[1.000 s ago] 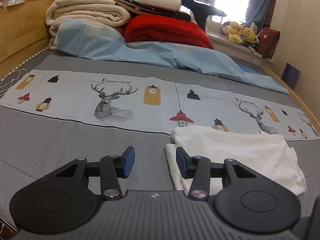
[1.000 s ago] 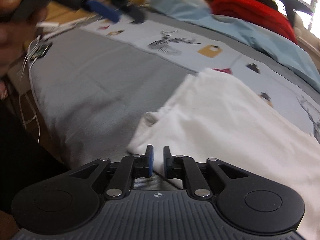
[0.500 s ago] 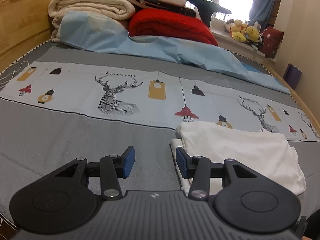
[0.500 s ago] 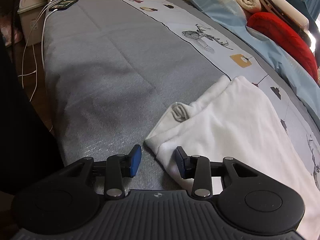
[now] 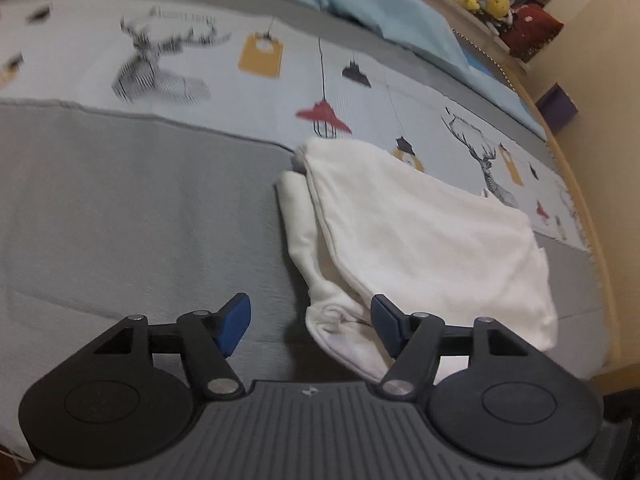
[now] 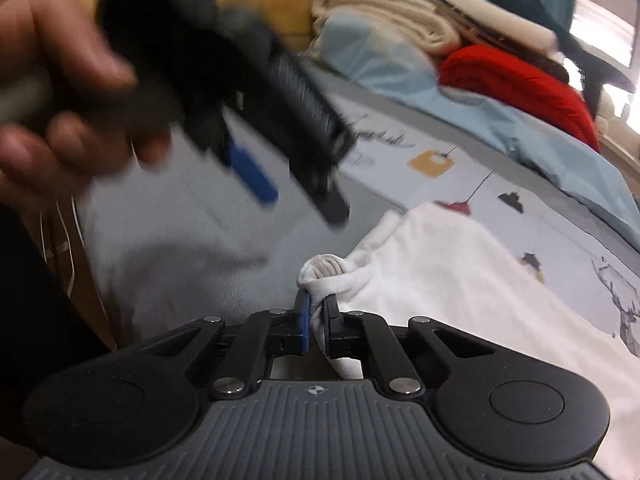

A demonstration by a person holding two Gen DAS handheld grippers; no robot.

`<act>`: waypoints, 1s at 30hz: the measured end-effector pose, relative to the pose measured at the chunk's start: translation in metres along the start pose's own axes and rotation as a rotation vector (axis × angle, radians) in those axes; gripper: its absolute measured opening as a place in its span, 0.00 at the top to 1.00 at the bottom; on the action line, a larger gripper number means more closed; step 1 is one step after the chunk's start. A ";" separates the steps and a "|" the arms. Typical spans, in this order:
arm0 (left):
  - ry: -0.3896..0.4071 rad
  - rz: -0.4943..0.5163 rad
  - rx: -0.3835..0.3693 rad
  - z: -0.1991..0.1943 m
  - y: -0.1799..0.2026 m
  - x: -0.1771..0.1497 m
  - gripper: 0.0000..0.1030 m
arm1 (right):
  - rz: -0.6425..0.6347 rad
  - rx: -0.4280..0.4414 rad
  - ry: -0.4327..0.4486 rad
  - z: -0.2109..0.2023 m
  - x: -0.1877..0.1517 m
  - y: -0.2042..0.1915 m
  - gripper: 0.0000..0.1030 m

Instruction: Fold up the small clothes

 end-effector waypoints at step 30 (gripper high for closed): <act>0.076 -0.111 -0.022 0.004 -0.004 0.042 0.89 | 0.077 0.190 0.131 -0.041 0.036 -0.013 0.95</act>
Point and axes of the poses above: each gripper's, at about its wrist camera, not at the fingertips, and z roughly the way its jaws point, y to its right, x to its top, the point moved 5 cm from there along z, roughly the way its jaws point, and after that the axes turned 4 degrees about -y, right-handed, at the moved point
